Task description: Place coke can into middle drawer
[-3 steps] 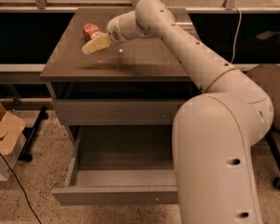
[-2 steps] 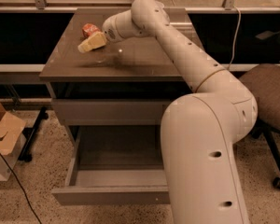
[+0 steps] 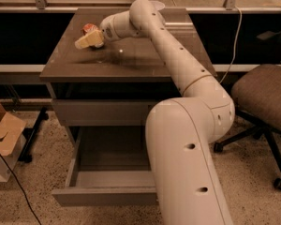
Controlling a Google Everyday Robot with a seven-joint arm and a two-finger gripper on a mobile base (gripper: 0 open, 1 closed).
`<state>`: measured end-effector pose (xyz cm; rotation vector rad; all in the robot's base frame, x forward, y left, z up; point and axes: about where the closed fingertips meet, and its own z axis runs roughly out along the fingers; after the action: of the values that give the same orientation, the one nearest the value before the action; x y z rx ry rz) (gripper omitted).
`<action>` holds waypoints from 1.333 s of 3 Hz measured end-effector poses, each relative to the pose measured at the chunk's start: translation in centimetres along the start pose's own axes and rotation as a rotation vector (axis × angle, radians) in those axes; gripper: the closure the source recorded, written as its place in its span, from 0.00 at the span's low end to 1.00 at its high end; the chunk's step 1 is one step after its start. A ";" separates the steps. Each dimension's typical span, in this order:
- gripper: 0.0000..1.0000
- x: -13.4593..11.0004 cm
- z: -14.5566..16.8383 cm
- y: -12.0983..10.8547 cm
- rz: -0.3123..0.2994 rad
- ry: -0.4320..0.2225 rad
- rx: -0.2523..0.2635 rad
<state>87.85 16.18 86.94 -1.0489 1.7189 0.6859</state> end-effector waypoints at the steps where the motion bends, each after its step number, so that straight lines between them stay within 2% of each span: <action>1: 0.00 0.0 1.2 -1.0 0.020 -0.022 0.026; 2: 0.00 0.0 2.3 -1.9 0.035 -0.039 0.070; 3: 0.12 0.7 3.0 -2.7 0.063 -0.039 0.103; 4: 0.35 1.8 3.3 -3.1 0.080 -0.017 0.125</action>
Offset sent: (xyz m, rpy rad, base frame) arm 0.0416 0.0085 -0.0103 0.0602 -0.0383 -0.1561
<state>91.78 16.83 84.16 -0.8898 1.7731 0.6273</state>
